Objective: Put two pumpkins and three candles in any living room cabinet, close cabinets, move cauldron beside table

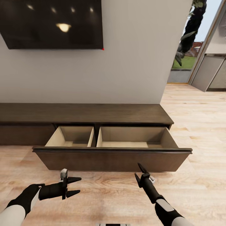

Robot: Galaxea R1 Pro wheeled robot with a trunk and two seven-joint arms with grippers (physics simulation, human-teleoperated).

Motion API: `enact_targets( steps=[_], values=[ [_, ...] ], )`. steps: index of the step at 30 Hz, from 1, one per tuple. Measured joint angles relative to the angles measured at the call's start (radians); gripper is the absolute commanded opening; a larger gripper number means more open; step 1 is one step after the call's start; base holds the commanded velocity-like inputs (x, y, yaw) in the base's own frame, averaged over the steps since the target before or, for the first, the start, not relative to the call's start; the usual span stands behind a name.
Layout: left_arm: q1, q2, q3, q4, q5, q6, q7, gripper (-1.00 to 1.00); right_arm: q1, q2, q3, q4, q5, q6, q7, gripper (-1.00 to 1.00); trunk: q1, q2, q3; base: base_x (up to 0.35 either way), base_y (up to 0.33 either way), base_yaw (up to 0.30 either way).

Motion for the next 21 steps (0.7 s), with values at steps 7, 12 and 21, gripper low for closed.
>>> enact_targets(
  steps=[7,12,21],
  values=[
    [0.000,0.005,-0.100,0.004,-0.030,0.001,0.007,1.00,0.106,-0.079,-0.001,0.004,0.005,0.195,-0.012,1.00,-0.003,0.002,0.027,0.000,0.000,0.000],
    [0.000,0.007,-0.144,0.005,-0.049,0.002,0.023,1.00,0.172,-0.138,0.002,0.021,0.004,0.230,-0.020,1.00,-0.005,0.003,0.046,-0.004,0.000,0.000],
    [-0.001,0.006,-0.149,0.006,-0.051,0.003,0.066,1.00,0.193,-0.150,-0.006,0.067,-0.004,0.231,-0.014,1.00,-0.009,0.005,0.081,-0.100,0.013,0.000]
  ],
)
